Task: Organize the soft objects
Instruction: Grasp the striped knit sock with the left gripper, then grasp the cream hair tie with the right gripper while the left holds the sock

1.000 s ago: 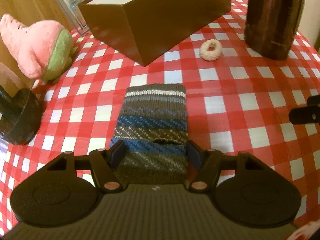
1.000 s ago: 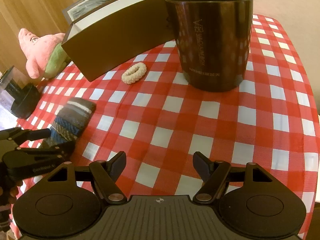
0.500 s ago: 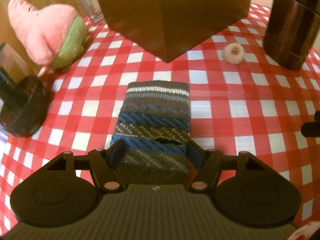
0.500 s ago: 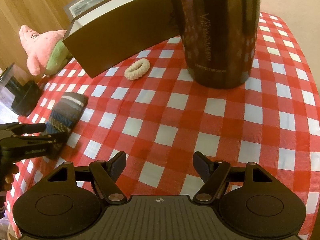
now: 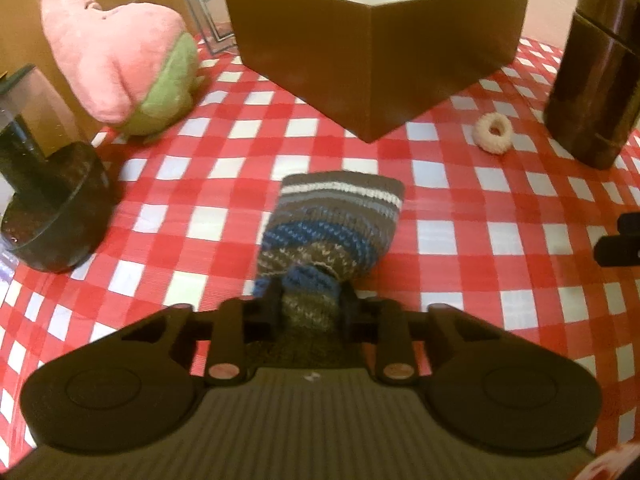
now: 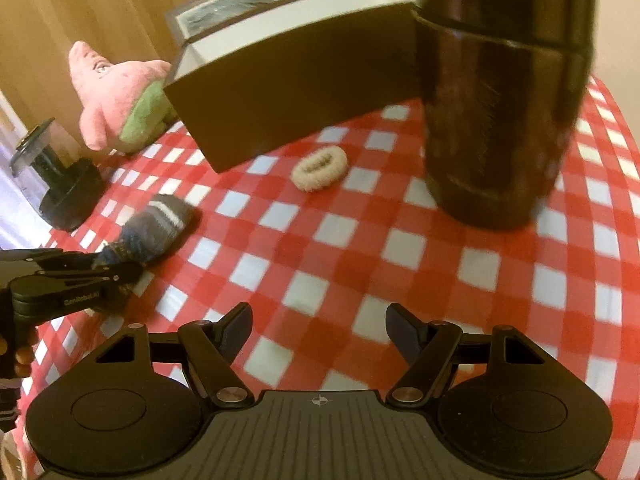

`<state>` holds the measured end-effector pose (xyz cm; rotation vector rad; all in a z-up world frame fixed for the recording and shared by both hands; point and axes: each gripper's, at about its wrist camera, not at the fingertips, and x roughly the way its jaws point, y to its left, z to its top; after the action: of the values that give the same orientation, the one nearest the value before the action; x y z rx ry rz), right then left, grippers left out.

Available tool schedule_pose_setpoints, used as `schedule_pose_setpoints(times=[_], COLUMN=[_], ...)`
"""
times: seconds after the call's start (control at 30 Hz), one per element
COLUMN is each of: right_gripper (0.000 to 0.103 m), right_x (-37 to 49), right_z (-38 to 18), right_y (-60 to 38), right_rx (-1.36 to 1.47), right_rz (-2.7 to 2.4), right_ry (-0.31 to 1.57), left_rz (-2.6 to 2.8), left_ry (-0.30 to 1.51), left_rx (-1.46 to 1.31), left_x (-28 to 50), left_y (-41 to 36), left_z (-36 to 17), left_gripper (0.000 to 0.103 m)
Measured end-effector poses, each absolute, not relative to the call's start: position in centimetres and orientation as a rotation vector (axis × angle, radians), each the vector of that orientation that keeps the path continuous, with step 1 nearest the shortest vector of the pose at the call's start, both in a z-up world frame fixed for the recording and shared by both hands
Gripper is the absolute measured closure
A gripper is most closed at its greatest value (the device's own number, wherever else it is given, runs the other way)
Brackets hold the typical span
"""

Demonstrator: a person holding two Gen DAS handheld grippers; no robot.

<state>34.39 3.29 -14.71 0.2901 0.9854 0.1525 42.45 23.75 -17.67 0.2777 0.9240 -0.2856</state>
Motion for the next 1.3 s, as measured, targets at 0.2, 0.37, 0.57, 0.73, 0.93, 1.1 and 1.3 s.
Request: schedule_pose_setpoints(times=[0.2, 0.37, 0.57, 0.73, 0.93, 1.1, 1.3], right_gripper=[0.03, 0.03, 0.04, 0.048, 0.07, 0.084, 0.084], right_x=[37.2, 40.1, 43.4, 45.5, 46.1, 45.4, 43.9], right_z=[-14.5, -14.9, -16.5, -18.1, -18.6, -18.3, -16.9], right_y=[4.5, 5.1, 5.8, 6.3, 6.3, 6.1, 5.9], right_rx=[0.225, 0.185, 0.135, 0.118, 0.078, 0.063, 0.076], right_rz=[0.168, 0.149, 0.119, 0.092, 0.104, 0.151, 0.184], right_ry=[0.909, 0.852, 0.842, 0.872, 0.869, 0.875, 0.869], left_rz=[-0.252, -0.198, -0.146, -0.13, -0.134, -0.139, -0.15], left_ry=[0.897, 0.848, 0.867, 0.881, 0.889, 0.891, 0.883], left_rx=[0.251, 0.221, 0.208, 0.182, 0.161, 0.159, 0.155], left_x=[42.8, 43.2, 45.3, 46.4, 46.6, 46.4, 45.7], left_y=[24.5, 24.8, 24.8, 24.5, 24.4, 24.1, 24.0], left_z=[-16.3, -14.8, -14.5, -14.9, -15.1, -14.9, -14.3], left_gripper=[0.081, 0.081, 0.081, 0.081, 0.081, 0.081, 0.081])
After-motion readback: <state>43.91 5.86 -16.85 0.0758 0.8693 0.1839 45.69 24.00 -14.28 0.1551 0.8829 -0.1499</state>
